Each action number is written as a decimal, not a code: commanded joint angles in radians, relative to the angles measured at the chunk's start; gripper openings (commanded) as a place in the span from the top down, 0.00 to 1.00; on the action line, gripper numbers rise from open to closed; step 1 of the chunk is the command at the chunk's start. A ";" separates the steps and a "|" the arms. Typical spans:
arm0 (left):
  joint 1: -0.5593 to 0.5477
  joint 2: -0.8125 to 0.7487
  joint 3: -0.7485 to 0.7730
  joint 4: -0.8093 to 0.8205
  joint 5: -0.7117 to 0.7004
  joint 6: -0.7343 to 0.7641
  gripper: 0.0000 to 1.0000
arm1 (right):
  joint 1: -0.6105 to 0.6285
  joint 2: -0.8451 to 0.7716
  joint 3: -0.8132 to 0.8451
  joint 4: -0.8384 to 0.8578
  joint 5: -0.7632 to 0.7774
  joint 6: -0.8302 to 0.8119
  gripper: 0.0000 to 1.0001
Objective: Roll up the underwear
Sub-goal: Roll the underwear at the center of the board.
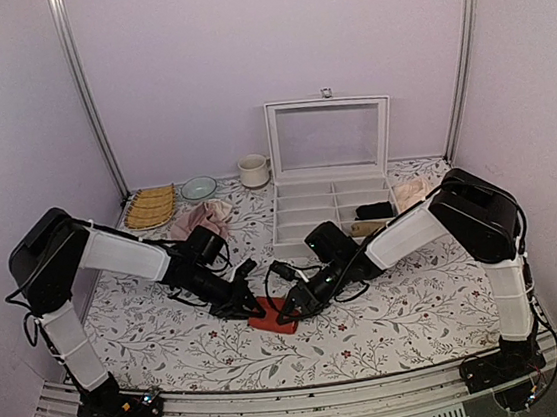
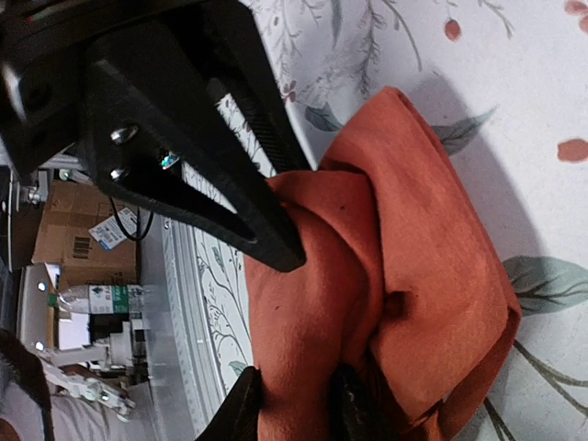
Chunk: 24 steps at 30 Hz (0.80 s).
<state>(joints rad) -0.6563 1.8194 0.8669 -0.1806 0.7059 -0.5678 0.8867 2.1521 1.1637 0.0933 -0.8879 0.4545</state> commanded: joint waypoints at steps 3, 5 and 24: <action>-0.021 0.060 -0.011 -0.068 -0.088 0.024 1.00 | 0.016 -0.054 -0.115 -0.207 0.330 -0.054 0.66; -0.022 0.063 -0.011 -0.069 -0.088 0.025 1.00 | 0.022 -0.108 -0.127 -0.185 0.376 -0.058 0.64; -0.022 0.071 0.009 -0.076 -0.083 0.030 1.00 | 0.195 -0.407 -0.152 -0.086 0.855 -0.270 0.51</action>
<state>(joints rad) -0.6594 1.8408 0.8898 -0.1913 0.7216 -0.5568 1.0599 1.8801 1.0290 0.0296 -0.1658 0.2596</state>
